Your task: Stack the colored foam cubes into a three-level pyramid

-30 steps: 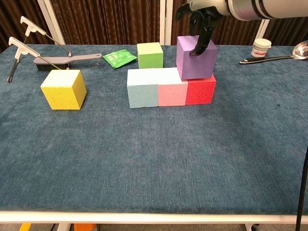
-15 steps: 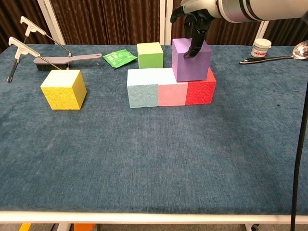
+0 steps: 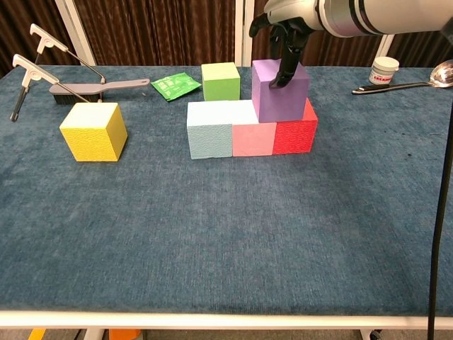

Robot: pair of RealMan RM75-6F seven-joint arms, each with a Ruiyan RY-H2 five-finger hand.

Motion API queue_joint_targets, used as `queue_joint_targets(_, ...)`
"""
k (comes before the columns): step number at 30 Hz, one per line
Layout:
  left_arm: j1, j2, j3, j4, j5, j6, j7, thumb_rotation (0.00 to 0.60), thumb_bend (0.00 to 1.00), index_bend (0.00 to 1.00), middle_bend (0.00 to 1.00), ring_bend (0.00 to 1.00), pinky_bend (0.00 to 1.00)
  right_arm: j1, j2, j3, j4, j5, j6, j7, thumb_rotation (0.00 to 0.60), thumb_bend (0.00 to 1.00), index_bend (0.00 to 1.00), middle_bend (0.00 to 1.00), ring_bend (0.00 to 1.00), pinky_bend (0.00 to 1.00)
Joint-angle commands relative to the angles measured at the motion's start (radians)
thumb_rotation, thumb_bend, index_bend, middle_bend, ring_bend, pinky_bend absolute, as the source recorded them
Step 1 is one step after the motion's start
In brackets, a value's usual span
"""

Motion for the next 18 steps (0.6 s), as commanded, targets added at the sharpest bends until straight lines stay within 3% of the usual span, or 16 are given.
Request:
queue_joint_targets(1, 0.0, 0.001, 0.001, -0.001, 0.001, 0.0, 0.0, 0.6, 0.01, 0.05, 0.01, 0.0, 0.0, -0.001, 0.004, 0.001, 0.001, -0.004, -0.008, 0.002, 0.6, 0.22, 0.0, 0.67, 0.17, 0.0)
queue_joint_targets(18, 0.0, 0.002, 0.0, -0.001, -0.002, -0.002, -0.001, 0.6, 0.01, 0.05, 0.01, 0.0, 0.0, 0.002, -0.001, -0.002, 0.013, 0.001, -0.018, 0.0, 0.6, 0.22, 0.0, 0.67, 0.17, 0.0)
